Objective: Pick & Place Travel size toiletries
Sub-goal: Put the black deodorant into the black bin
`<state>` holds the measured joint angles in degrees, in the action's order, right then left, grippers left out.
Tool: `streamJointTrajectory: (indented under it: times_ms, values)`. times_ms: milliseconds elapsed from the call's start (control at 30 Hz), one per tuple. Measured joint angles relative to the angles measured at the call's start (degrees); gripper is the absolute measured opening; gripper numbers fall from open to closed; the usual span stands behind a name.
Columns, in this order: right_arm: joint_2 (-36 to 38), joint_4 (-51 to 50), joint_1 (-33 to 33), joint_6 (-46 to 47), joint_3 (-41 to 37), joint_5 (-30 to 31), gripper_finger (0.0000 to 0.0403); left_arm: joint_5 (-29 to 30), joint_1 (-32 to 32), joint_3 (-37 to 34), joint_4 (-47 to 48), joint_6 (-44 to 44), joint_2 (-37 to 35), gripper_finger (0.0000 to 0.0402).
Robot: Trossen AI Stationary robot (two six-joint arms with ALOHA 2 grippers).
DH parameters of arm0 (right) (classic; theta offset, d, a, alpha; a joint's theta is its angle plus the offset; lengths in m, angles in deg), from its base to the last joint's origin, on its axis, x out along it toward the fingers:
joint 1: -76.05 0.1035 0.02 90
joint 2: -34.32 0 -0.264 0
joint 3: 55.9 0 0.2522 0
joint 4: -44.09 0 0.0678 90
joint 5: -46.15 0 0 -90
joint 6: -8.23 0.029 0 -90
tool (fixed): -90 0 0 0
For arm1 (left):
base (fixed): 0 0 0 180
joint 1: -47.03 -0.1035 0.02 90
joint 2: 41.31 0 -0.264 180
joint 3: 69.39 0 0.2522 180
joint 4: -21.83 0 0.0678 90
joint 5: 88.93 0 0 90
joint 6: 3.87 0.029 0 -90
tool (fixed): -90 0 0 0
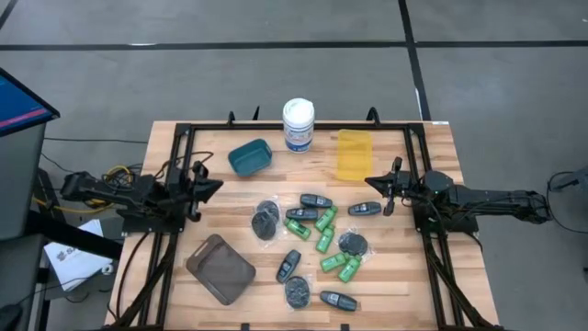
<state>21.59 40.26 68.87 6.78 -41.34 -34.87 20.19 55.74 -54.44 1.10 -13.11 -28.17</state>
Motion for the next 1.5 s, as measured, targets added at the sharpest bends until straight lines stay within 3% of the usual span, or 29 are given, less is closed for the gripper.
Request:
streamJointTrajectory:
  times_ms: [167, 333, 567, 800, 933, 1100, 1500]
  values:
    - [0.0, 0.02, 0.02, 0.0, 0.02, 0.0, 0.0, -0.2, 0.0, 5.85, -0.07, -3.04, 8.59, 0.0006]
    - [0.0, 0.11, 0.02, 0.01, 0.11, 0.01, 0.0, -4.96, 0.0, 14.89, 0.01, -2.6, 24.43, 0.004]
    - [0.0, 0.03, 0.02, 0.02, 0.13, 0.0, 0.0, -12.18, 1.25, 28.5, 2.85, -1.75, 49.3, 0.0138]
    - [0.0, -0.04, 0.02, 0.02, 0.17, 0.0, 0.0, -12.04, 5.09, 43.96, 19.54, -4.22, 67.7, 0.0244]
    - [0.0, -0.07, 0.02, 0.04, 0.19, -0.01, 0.0, -7.85, 7.32, 53.59, 31.77, -6.56, 75.04, 0.0269]
    - [0.0, -0.24, 0.02, 0.04, 0.2, -0.02, 0.0, -4.33, 8.98, 61.06, 35.05, -11.16, 81.15, 0.0273]
    - [0.0, -0.77, 0.02, 0.07, 0.22, -0.02, 0.0, 0.83, 12.98, 64.48, 36.19, -22.31, 90.76, 0.0273]
